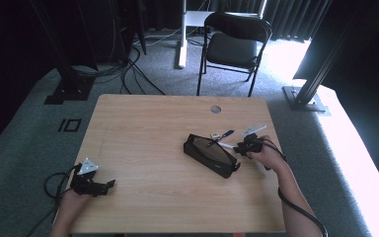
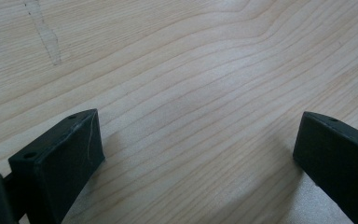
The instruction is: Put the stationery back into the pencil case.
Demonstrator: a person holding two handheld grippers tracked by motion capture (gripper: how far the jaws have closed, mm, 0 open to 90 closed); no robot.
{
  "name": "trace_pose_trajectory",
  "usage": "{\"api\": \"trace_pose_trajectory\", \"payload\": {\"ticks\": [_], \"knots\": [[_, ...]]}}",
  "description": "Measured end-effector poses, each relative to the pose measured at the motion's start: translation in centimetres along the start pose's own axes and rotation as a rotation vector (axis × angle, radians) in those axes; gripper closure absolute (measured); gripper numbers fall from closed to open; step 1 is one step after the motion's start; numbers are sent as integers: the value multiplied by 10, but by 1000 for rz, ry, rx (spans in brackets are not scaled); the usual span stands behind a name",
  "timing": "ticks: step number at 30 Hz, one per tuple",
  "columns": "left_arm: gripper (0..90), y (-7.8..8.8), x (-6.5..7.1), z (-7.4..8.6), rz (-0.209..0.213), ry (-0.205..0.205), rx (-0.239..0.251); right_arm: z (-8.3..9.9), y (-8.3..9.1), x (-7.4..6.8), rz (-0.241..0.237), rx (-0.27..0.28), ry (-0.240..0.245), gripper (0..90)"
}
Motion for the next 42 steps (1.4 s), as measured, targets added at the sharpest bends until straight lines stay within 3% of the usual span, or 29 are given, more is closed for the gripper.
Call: {"api": "trace_pose_trajectory", "payload": {"ticks": [3, 4, 11, 18, 26, 28, 33, 42], "knots": [[17, 0, 0, 0, 0, -1, -1, 8, 4, -2, 2, -21, -16, 774], [17, 0, 0, 0, 0, -1, -1, 10, 5, -2, 24, -27, -19, 781], [17, 0, 0, 0, 0, -1, 0, 23, 12, -9, -5, -37, -54, 784], [16, 0, 0, 0, 0, 0, 0, 23, 34, 1, 6, 31, -102, 784], [16, 0, 0, 0, 0, -1, 0, 7, 69, 1, 3, 117, -103, 784], [16, 0, 0, 0, 0, -1, -1, -3, 82, -6, -8, 157, -82, 784], [16, 0, 0, 0, 0, -1, -1, -21, 101, -21, -24, 193, -36, 784], [16, 0, 0, 0, 0, -1, -1, -54, 117, -59, -74, 230, 69, 784]]}}
Point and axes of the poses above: each handheld gripper's, and its own axes: y roughly backward along the jaws, z roughly out of its underside, x roughly to its right, the point moved 8 cm from there along -y, roughly forward along the jaws, and after that the axes turned 14 degrees about -x, right-handed, at the moved point
